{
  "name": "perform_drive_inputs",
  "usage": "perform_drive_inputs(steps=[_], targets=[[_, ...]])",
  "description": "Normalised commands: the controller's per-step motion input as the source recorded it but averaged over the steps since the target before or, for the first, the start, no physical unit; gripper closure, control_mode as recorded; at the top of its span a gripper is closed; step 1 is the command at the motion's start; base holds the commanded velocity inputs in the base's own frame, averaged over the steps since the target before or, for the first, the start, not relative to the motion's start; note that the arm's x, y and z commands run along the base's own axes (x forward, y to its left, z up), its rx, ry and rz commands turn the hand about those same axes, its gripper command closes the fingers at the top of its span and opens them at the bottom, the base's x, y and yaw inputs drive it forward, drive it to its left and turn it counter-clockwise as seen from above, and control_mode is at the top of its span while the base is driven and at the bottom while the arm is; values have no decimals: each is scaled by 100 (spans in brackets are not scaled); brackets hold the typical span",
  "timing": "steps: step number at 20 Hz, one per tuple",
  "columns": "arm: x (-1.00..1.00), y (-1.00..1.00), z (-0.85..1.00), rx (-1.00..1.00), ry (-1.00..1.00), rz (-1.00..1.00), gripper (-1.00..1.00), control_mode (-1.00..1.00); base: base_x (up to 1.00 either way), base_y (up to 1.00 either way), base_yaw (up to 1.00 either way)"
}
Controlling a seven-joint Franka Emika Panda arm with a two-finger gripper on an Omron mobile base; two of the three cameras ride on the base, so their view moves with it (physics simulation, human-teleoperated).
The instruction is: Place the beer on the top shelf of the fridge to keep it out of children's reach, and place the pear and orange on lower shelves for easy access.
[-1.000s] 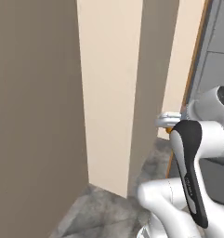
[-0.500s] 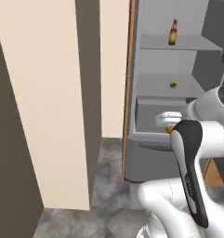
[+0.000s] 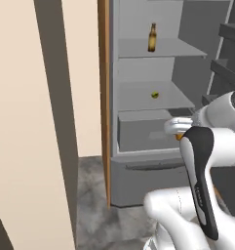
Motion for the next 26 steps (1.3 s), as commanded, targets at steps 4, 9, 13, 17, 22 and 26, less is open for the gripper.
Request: perform_drive_inputs(steps=[4,9,13,17,22,26], targets=[[0,0,0,0,0,0,100,100,86,-23,-21],[0,0,0,0,0,0,100,100,71,-19,-11],[0,0,0,0,0,0,100,100,58,-28,-6],[0,0,0,0,0,0,100,100,44,-42,-6],[0,0,0,0,0,0,100,100,42,-30,-5],[0,0,0,0,0,0,100,100,45,-10,-2]])
